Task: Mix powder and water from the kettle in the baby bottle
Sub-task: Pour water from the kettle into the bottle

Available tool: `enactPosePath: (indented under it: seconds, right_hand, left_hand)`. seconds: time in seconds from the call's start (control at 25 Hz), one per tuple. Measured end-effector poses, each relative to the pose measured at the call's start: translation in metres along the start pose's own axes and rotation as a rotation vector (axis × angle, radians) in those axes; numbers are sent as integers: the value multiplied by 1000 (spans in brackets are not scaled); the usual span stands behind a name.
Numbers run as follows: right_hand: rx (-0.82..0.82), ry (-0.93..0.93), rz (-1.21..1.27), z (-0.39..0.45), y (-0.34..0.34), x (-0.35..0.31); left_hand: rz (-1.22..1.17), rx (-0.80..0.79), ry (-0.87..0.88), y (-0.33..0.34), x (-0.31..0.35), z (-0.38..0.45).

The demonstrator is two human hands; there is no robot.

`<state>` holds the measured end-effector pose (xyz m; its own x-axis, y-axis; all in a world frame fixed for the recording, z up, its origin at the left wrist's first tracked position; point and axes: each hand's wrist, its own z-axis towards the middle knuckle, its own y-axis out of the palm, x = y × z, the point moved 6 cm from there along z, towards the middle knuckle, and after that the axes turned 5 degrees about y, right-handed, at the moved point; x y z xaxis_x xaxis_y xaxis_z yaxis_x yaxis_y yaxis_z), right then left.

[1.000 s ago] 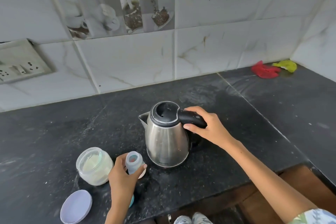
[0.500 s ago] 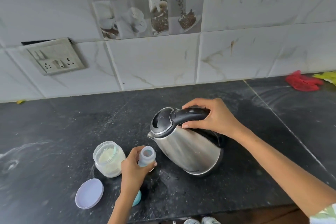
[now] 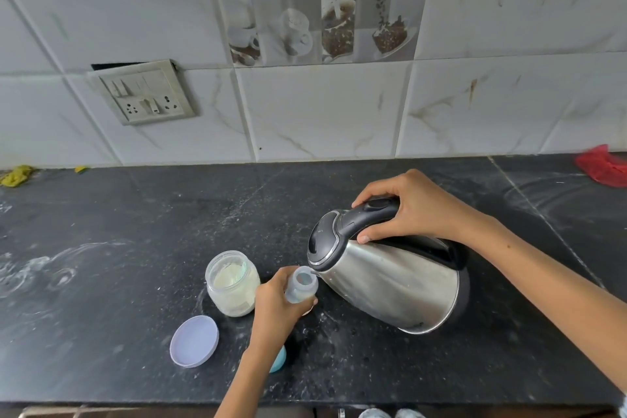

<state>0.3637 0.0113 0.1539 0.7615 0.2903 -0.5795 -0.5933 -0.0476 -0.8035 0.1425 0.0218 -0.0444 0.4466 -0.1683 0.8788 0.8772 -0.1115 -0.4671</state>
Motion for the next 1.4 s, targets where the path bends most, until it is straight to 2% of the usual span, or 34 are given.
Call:
enactPosePath:
  seconds: [0.64, 1.4]
  right_hand:
    - [-149, 26, -162, 18, -1, -13]
    - [-237, 89, -211, 26, -10, -19]
  left_hand:
    - [128, -69, 16, 6, 18, 6]
    - [195, -86, 31, 4, 24, 8]
